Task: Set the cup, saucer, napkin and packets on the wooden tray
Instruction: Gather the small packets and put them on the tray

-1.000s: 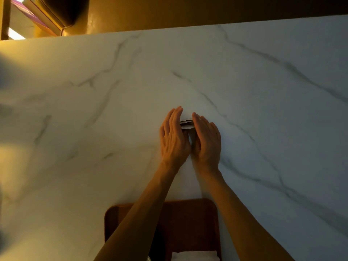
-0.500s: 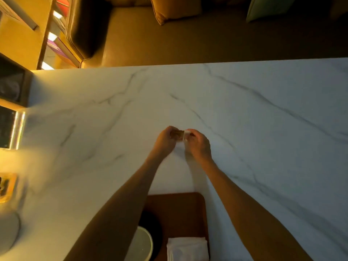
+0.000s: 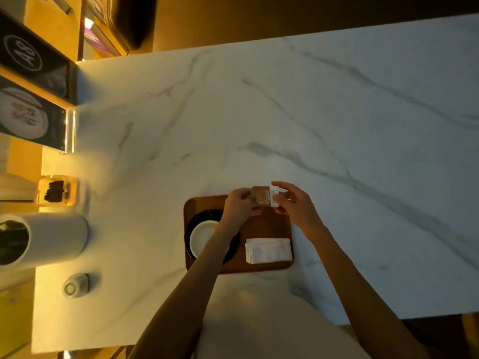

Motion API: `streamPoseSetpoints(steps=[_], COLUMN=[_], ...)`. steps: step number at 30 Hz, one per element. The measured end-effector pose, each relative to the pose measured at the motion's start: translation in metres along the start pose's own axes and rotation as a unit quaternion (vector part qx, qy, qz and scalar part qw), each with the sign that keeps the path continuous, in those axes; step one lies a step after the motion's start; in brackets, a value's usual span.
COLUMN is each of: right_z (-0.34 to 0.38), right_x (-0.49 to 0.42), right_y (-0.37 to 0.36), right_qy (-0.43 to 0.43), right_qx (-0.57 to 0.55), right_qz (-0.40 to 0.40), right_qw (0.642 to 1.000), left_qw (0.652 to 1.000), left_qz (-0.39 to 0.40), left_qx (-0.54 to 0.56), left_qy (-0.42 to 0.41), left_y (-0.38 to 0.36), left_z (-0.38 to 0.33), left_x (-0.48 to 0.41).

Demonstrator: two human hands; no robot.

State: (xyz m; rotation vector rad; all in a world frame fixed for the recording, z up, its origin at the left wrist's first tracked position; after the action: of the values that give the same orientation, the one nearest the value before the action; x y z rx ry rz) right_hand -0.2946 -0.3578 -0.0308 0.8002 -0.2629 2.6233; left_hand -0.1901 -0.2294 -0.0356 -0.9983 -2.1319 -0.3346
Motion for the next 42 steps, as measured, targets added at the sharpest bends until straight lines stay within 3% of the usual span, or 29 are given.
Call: streamPoseSetpoints(steps=[4,18,24,34,37,42], right_z=[-0.031,-0.051,-0.054,-0.055,-0.048,-0.048], right_x=[0.031,0.011,-0.003,-0.005,-0.002,-0.004], right_y=[0.002,0.000,-0.008,-0.011,-0.013,-0.020], right_qy=[-0.026,-0.038,-0.049,-0.023,0.019,0.064], right_qx=[0.013,0.212,0.262,0.376,0.429,0.492], right_qz=[-0.029,-0.134,-0.137,-0.094,-0.073,0.041], right_qw=[0.999,0.967,0.954,0.921,0.900,0.867], left_qw=[0.996,0.973,0.964,0.950,0.916,0.818], left_qz=[-0.026,-0.110,-0.113,-0.090,-0.078,0.009], left_qx=[-0.089,-0.201,-0.231,-0.296,-0.393,-0.564], left_qy=[0.000,0.031,0.070,0.031,-0.007,-0.115], left_y=[-0.012,-0.012,-0.007,-0.010,-0.016,-0.030], left_z=[0.033,0.045,0.053,0.045,0.033,0.028], left_x=[0.016,-0.002,-0.014,-0.014,-0.009,-0.008])
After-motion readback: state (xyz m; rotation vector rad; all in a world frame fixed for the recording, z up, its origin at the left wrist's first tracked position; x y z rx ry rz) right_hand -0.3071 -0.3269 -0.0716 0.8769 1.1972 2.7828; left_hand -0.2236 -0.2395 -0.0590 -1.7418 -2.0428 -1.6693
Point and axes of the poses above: each hand's wrist, its own x-axis away from the middle knuckle, its own y-axis out of the back of the hand, z = x × y, the point moved 6 cm from there along -x, towards the middle knuckle, and after that the axes turned 11 degrees about z, right-handed, at the moved point
